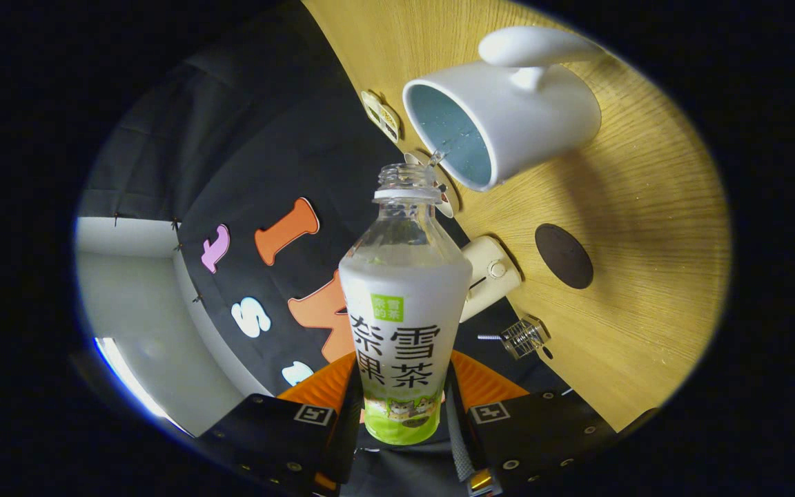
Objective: Take the bottle from table, then pour the juice into the cup, finally place the bottle on the coaster
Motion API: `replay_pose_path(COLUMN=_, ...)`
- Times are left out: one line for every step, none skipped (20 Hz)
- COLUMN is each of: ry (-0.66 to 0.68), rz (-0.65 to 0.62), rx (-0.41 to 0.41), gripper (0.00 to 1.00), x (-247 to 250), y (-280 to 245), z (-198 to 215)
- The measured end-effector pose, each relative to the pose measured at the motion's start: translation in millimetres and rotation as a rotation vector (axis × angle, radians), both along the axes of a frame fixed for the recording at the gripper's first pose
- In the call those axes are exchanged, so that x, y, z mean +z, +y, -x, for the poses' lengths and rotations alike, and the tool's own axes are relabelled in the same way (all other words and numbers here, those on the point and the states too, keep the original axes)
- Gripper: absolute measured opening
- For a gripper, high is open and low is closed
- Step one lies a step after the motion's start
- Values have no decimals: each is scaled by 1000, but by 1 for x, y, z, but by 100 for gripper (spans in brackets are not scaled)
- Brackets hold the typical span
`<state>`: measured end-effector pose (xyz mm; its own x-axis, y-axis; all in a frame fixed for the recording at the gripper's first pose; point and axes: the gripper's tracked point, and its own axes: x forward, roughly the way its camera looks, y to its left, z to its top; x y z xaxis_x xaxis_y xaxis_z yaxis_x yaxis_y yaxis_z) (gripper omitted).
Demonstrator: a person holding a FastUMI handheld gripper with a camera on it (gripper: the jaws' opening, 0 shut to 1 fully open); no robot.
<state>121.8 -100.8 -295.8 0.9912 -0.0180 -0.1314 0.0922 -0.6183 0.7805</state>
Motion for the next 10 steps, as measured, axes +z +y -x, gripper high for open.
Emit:
replay_pose_path(ry=-3, rz=-7, rx=-4, gripper=57, x=1, y=-1, z=0)
replay_pose_path(ry=-7, rz=-16, rx=-10, gripper=57, x=1, y=-2, z=0)
replay_pose_path(ry=-8, rz=-23, rx=-12, gripper=57, x=2, y=-3, z=0)
replay_pose_path(ry=-8, rz=-28, rx=-14, gripper=57, x=3, y=-2, z=0)
replay_pose_path(ry=-7, rz=-35, rx=-18, gripper=57, x=3, y=-4, z=0)
replay_pose_path(ry=-9, rz=-46, rx=-25, gripper=57, x=4, y=-5, z=-2)
replay_pose_path(ry=-13, rz=-60, rx=-32, gripper=57, x=6, y=-5, z=-2)
replay_pose_path(ry=-16, rz=-67, rx=-34, gripper=57, x=7, y=-5, z=-3)
replay_pose_path(ry=-13, rz=-68, rx=-28, gripper=57, x=8, y=-2, z=-3)
replay_pose_path(ry=3, rz=-69, rx=-25, gripper=57, x=6, y=-1, z=-3)
